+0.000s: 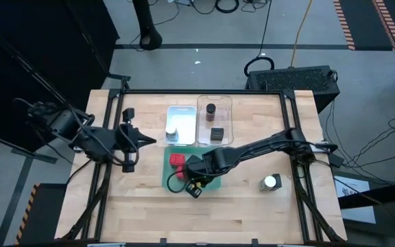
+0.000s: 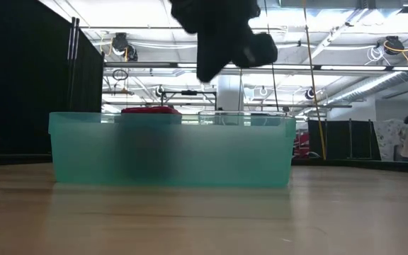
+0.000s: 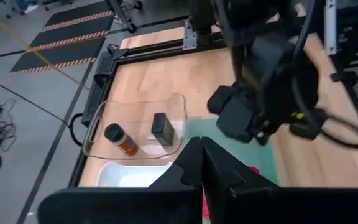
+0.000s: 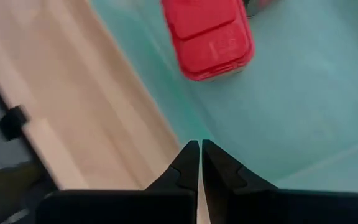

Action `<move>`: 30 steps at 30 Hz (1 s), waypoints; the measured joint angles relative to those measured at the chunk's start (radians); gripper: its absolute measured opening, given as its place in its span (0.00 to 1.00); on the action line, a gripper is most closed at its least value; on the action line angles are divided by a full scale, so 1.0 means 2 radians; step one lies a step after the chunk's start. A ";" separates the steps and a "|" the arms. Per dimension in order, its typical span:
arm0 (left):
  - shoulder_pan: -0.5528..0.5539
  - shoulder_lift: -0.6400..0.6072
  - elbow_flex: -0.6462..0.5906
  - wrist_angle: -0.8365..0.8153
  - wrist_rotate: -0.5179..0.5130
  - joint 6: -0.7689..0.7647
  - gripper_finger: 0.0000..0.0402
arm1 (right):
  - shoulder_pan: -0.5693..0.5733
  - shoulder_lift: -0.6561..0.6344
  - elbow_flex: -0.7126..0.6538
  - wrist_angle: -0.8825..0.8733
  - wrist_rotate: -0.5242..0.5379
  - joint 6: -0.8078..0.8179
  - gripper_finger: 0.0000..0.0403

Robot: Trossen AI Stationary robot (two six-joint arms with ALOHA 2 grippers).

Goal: Sort spices by type
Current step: Put the red spice can into the green bin

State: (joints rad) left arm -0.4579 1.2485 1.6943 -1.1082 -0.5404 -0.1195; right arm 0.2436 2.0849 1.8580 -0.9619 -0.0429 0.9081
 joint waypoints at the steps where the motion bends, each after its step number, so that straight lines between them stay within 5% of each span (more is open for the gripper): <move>1: -0.004 -0.002 0.000 0.000 -0.001 -0.004 0.00 | 0.000 0.006 0.000 0.000 0.007 0.005 0.00; 12: -0.037 -0.005 0.000 -0.001 -0.043 -0.016 0.01 | -0.014 0.032 0.000 0.009 0.071 0.004 0.00; 30: -0.037 -0.008 0.000 -0.038 -0.073 -0.029 0.02 | -0.034 0.050 0.000 0.085 0.073 -0.002 0.00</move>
State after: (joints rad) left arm -0.5327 1.2327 1.6943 -1.1841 -0.6861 -0.1780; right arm 0.1753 2.1849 1.8587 -0.7927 0.1026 0.9031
